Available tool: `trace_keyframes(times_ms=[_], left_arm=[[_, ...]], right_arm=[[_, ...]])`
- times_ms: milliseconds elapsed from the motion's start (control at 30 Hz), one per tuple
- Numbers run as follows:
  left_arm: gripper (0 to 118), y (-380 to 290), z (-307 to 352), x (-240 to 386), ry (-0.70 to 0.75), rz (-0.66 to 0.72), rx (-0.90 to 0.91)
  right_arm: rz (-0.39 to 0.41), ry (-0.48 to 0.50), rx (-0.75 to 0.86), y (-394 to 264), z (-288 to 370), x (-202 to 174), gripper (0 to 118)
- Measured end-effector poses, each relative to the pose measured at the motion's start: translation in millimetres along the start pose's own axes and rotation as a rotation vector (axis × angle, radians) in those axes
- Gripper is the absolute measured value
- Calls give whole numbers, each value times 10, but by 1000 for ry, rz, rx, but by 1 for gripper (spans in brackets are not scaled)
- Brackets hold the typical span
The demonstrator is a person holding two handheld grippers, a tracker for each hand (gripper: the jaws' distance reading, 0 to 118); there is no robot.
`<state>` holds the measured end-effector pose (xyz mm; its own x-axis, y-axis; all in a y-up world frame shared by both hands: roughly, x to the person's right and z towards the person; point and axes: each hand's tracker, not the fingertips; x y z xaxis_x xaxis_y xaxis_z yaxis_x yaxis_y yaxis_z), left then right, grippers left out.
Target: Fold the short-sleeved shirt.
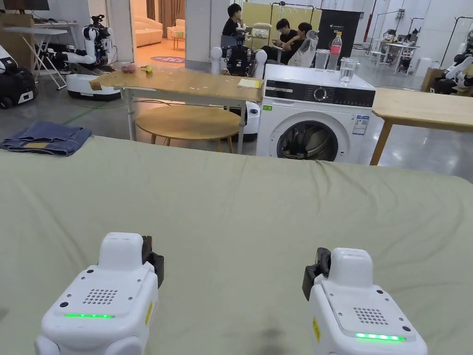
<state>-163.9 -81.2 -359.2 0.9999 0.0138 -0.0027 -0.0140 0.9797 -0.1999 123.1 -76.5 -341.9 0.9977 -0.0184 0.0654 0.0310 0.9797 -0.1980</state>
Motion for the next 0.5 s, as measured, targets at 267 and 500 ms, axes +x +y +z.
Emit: trace_keyframes(times_ms=[267, 500], left_arm=[[0, 39, 0, 73, -27, -20, 20], [22, 90, 9, 136, 28, -71, 41]], right_arm=[[0, -26, 14, 9, -19, -48, 0], [-4, -32, 40, 115, -18, -19, 55]])
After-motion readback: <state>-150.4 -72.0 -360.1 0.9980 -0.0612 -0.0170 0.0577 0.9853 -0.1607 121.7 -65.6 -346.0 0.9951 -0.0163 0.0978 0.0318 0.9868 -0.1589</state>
